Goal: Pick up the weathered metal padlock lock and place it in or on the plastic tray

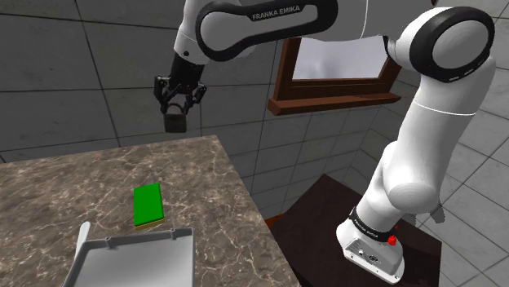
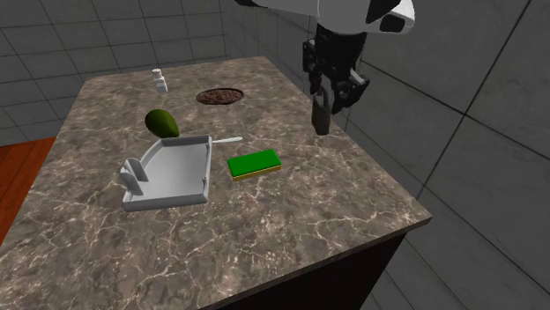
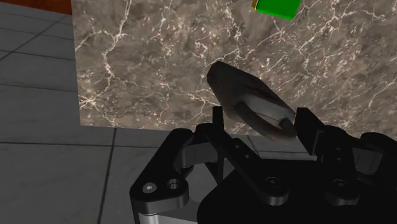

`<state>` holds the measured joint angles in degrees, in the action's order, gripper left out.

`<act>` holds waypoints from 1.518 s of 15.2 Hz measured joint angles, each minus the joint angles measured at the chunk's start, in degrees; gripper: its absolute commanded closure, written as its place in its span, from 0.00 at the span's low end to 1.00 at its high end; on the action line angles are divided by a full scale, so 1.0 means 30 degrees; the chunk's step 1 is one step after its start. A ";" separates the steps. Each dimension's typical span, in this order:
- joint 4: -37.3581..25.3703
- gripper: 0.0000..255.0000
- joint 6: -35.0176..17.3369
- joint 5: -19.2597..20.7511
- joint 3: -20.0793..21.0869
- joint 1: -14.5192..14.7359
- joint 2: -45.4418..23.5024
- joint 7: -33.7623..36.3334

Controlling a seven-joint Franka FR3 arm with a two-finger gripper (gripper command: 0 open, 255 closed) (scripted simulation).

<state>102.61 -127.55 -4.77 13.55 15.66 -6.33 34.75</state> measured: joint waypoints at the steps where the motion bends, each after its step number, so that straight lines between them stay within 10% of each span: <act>1: 0.0219 1.00 0.0050 0.0068 0.0137 0.0183 0.0304 0.0375; 23: 0.0212 1.00 0.0538 0.4209 0.4373 0.5376 0.0686 1.1663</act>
<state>103.24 -125.94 7.86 26.67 31.79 -4.27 69.74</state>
